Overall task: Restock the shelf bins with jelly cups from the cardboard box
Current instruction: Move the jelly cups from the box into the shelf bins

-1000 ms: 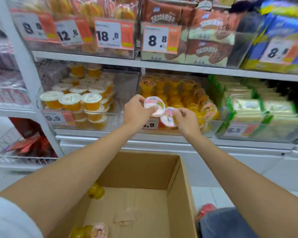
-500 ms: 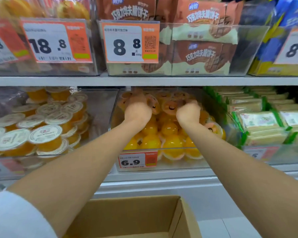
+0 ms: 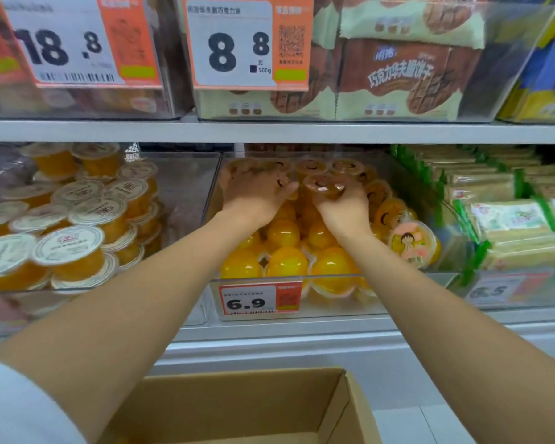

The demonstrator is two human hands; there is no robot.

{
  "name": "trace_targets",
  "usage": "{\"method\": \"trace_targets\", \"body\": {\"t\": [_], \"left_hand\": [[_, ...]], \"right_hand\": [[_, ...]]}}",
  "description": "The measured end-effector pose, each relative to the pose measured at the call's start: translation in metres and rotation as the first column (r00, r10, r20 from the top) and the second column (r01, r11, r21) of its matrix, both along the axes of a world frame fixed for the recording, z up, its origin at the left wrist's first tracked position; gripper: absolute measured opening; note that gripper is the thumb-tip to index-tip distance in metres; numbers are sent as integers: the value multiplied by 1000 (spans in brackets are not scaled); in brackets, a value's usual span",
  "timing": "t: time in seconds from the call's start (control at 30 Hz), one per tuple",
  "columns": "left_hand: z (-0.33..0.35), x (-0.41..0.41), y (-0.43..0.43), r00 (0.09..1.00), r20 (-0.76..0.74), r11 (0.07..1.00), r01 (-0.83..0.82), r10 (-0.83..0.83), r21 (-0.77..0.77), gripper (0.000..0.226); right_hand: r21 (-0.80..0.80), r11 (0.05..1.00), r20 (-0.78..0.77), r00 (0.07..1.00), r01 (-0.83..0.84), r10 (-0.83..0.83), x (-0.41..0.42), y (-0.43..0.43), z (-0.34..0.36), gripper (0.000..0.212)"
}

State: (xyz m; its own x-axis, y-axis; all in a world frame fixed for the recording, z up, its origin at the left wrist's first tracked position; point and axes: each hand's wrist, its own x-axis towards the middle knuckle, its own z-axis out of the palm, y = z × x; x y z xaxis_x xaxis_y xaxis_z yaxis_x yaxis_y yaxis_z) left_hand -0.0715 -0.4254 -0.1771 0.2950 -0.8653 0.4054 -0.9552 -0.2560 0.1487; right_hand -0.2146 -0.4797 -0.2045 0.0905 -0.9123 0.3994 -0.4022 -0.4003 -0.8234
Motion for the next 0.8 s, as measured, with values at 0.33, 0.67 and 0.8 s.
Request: {"method": "trace_targets", "body": {"t": [0.33, 0.67, 0.8], "left_hand": [[-10, 10, 3, 995, 94, 999, 34, -37, 35, 76], [-31, 5, 3, 995, 97, 998, -11, 17, -61, 53], [-26, 8, 0, 998, 55, 1000, 27, -27, 3, 58]], "right_hand": [[-51, 999, -65, 998, -2, -2, -4, -1, -7, 35], [-86, 996, -55, 998, -27, 22, -5, -5, -8, 33], [-70, 996, -57, 997, -61, 57, -5, -7, -11, 35]]}}
